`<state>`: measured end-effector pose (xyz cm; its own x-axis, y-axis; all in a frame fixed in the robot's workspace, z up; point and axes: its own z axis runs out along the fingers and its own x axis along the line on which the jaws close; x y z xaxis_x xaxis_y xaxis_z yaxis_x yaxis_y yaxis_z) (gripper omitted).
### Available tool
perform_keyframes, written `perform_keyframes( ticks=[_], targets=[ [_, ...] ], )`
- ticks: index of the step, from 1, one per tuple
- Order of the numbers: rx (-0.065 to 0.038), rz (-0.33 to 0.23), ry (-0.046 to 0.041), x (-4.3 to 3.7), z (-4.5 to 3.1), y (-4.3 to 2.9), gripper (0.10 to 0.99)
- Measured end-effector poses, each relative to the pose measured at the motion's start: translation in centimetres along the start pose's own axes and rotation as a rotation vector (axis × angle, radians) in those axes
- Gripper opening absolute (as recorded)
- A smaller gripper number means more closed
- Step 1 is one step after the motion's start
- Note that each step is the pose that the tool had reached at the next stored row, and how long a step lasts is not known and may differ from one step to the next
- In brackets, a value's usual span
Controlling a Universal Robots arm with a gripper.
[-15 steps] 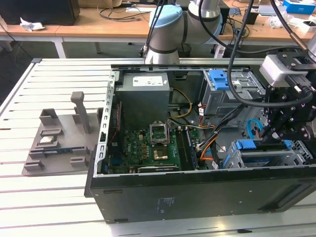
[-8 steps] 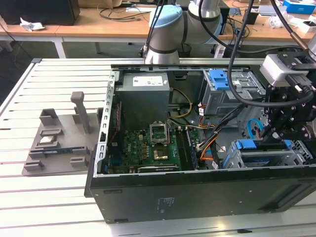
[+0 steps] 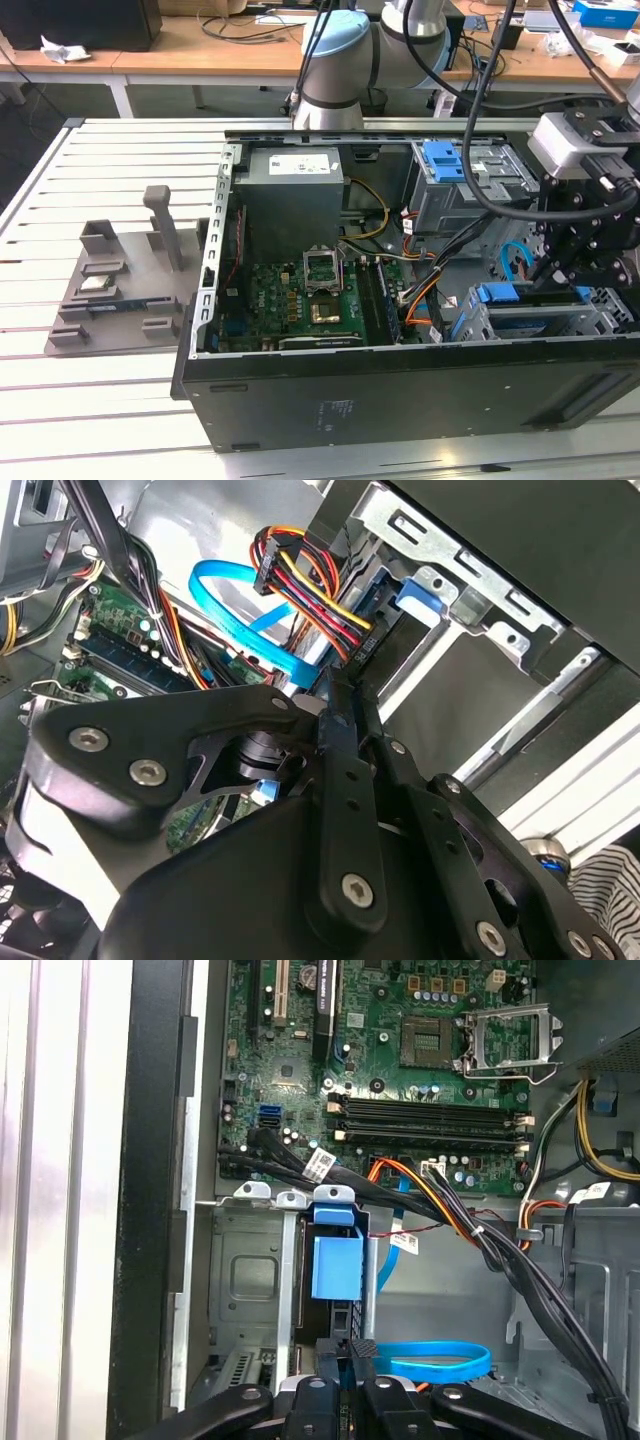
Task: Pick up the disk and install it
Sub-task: 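Insert the second disk wire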
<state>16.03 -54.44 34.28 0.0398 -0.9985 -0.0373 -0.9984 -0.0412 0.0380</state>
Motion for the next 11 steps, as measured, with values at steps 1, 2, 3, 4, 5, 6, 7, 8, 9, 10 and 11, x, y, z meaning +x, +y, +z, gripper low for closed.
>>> perform_keyframes(
  ticks=[1, 2, 3, 4, 5, 6, 7, 8, 9, 10, 11],
  targets=[
    [0.0, 0.0, -0.0003, 0.0, 0.02, 0.0, 0.161],
    [0.0, 0.0, -0.0004, 0.0, 0.04, 0.0, 0.161],
    [0.0, 0.0, -0.0006, 0.0, 0.05, 0.0, 0.161],
    [0.0, 0.0, -0.0011, 0.0, 0.06, 0.0, 0.161],
    [0.0, 0.0, -0.0018, 0.0, 0.03, 0.0, 0.161],
    [0.0, 0.0, -0.0027, -0.01, -0.03, 0.0, 0.161],
    [0.0, 0.0, -0.0026, -0.01, -0.1, 0.0, 0.161],
    [0.0, 0.0, -0.0019, -0.01, -0.2, 0.01, 0.161],
    [0.0, 0.0, -0.0016, -0.02, -0.28, 0.01, 0.161],
    [0.0, 0.0, -0.002, -0.01, -0.34, 0.01, 0.161],
    [0.0, 0.0, -0.0025, -0.01, -0.35, 0.02, 0.161]
  ],
)
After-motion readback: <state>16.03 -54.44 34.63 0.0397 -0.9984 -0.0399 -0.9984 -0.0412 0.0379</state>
